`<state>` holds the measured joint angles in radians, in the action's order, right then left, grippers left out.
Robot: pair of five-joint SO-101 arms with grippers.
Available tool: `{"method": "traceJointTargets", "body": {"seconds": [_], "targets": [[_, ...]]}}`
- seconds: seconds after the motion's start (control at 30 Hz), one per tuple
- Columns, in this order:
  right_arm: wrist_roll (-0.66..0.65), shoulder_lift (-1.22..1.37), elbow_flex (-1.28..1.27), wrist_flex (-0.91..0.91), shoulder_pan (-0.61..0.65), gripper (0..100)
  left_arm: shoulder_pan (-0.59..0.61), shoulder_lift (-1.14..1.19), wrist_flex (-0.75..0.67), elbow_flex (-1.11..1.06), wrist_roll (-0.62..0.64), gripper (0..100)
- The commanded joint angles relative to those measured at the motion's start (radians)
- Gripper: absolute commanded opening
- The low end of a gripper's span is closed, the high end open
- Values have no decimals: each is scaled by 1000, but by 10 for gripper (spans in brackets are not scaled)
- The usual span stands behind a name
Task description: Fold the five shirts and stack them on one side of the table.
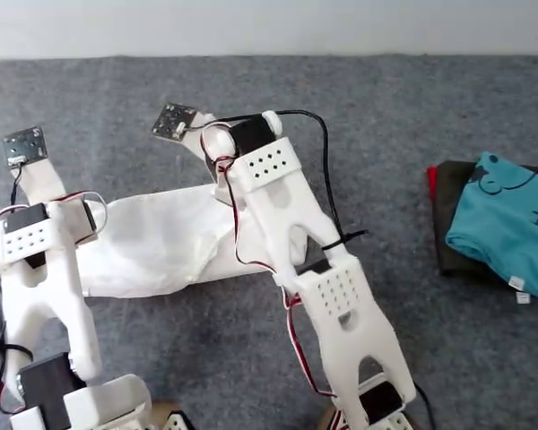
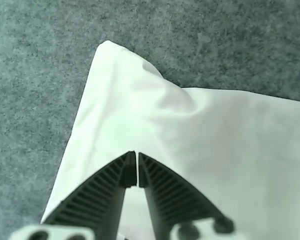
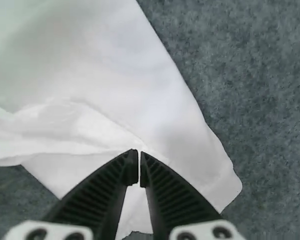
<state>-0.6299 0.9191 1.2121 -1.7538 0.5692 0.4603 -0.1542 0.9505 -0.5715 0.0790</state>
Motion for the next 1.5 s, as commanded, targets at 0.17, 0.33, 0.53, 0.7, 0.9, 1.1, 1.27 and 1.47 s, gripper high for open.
{"method": "traceJointTargets", "body": {"seconds": [0.17,0.33,0.53,0.7,0.9,1.1,1.27,1.47], "targets": [[-114,-433,-657,27,133,9,-6,-11,9,24,-11,13],[-114,-397,-713,136,196,9,-2,-12,6,28,-11,13],[-51,-318,-701,306,199,9,-5,-12,6,30,-11,13],[-20,-286,-660,403,196,9,-3,-12,6,28,-11,13],[-18,-166,-652,467,199,9,-2,-12,8,25,-11,13],[-21,-174,-551,355,157,9,-2,-12,23,31,-11,13],[-21,-236,-356,173,102,9,0,-12,109,104,-11,13],[-15,-266,-130,25,44,9,5,-3,351,294,-80,22]]}}
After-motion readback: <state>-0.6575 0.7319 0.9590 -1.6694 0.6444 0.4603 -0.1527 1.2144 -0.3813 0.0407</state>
